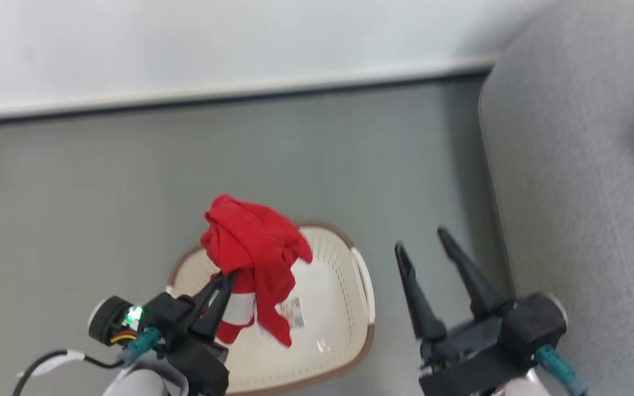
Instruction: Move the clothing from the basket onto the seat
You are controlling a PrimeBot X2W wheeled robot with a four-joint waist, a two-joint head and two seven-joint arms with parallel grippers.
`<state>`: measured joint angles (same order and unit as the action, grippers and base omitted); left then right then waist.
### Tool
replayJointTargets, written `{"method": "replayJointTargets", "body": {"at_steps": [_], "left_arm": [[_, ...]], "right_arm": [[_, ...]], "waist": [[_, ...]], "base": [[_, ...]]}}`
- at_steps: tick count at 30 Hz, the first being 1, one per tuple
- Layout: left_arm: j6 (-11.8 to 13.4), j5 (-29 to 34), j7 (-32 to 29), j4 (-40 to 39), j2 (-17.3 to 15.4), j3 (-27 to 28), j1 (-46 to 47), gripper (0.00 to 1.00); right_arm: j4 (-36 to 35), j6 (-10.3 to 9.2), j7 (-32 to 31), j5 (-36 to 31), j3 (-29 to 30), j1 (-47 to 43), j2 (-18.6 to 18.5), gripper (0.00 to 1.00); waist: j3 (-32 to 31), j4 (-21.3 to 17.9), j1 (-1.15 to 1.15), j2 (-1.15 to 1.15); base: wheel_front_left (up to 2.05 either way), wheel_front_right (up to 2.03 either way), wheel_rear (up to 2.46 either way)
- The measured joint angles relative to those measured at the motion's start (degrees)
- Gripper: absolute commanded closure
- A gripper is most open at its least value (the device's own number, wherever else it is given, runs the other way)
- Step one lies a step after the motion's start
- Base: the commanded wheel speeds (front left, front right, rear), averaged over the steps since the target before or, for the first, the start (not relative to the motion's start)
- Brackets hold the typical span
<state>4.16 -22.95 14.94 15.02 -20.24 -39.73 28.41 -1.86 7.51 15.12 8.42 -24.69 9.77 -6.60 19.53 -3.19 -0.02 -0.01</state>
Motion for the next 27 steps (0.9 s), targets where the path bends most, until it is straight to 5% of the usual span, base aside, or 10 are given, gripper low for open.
{"method": "replayJointTargets", "body": {"at_steps": [12,27], "left_arm": [[-0.1,2.7,0.0,-4.6,3.3,4.8,-5.9,1.00],[-5.4,8.1,0.0,-6.6,7.1,2.4,-0.2,1.00]], "right_arm": [[2.1,0.00,0.0,3.6,-4.1,-7.9,-1.8,0.00],[-0.1,0.00,0.0,4.2,-7.3,-6.8,-2.7,0.00]], "waist": [[-13.9,1.4,0.00,0.00],[-21.1,-2.2,0.02,0.00]], "base": [[0.00,0.00,0.00],[0.00,0.00,0.00]]}}
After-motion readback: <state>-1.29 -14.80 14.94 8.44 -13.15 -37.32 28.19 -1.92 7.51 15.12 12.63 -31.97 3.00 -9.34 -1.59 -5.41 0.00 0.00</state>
